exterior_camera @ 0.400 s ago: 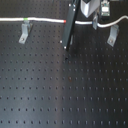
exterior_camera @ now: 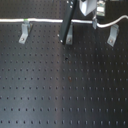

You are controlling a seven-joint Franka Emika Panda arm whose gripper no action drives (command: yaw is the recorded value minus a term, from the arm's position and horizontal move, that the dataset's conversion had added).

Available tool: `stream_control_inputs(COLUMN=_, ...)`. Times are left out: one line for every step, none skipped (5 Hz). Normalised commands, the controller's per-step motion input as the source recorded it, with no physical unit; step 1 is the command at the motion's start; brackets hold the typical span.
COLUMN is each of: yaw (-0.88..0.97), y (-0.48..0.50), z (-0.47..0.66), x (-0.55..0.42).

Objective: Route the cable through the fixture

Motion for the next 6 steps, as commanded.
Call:
stream_control_inputs(yaw=0.88, y=-0.017, z=0.0, x=-0.051)
stream_control_inputs(yaw=0.89, y=-0.02, z=0.0, x=-0.045)
stream_control_inputs(yaw=0.84, y=-0.034, z=0.04, x=-0.078)
stream_control_inputs(yaw=0.12, y=-0.243, z=0.0, x=-0.101)
stream_control_inputs(yaw=0.0, y=-0.472, z=-0.34, x=0.009)
stream_control_inputs(yaw=0.07, y=-0.404, z=-0.48, x=-0.062)
